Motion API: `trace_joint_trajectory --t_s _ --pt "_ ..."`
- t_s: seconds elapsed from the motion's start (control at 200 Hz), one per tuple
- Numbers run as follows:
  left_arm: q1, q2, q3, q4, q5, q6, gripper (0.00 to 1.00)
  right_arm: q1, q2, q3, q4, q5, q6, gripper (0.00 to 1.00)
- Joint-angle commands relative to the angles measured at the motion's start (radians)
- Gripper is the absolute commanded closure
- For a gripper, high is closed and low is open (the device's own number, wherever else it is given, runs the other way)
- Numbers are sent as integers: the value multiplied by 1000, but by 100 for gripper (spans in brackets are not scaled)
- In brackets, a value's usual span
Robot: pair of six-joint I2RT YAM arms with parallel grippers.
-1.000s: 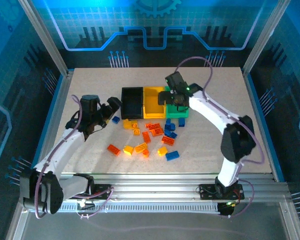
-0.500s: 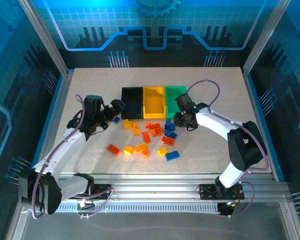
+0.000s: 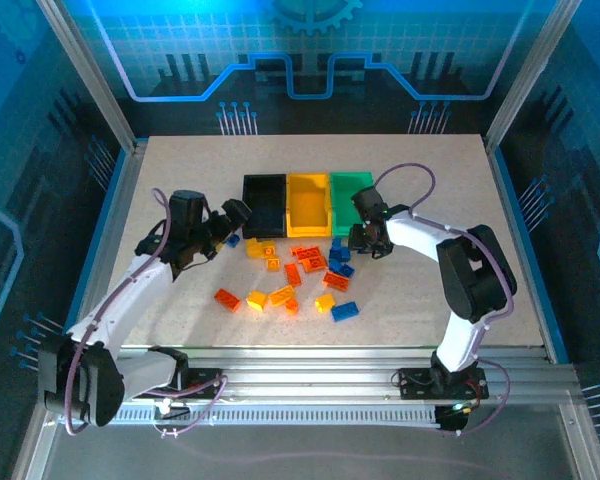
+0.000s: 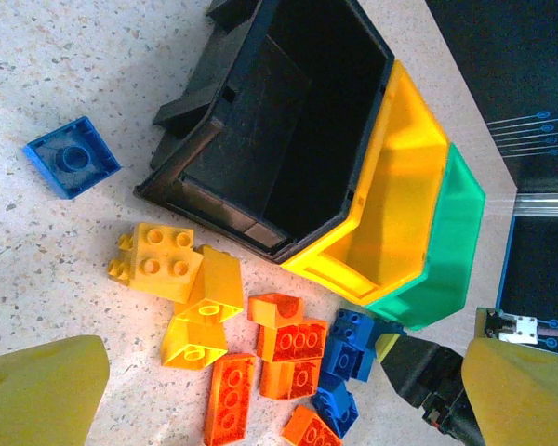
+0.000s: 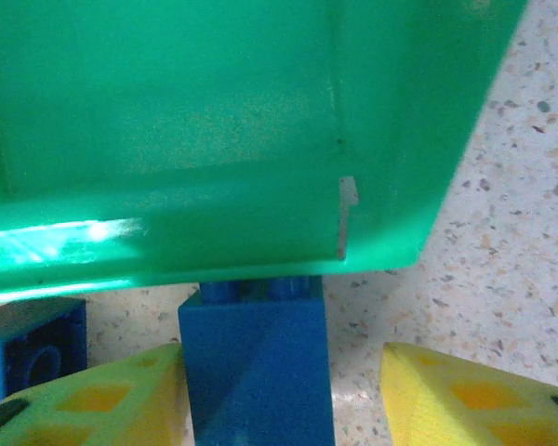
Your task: Sort the legos into containers by color
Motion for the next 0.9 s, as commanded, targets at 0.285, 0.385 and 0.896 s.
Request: trace_joint_trajectory --t_s 0.285,0.385,0.896 --pt "4 25 -7 7 16 -13 1 -16 -99 -57 13 -27 -37 69" --pt "4 27 3 -12 11 -7 1 -14 -197 -75 -20 -37 -65 72" --pt "29 39 -74 -81 -25 -46 2 -58 124 451 -138 28 -111 67"
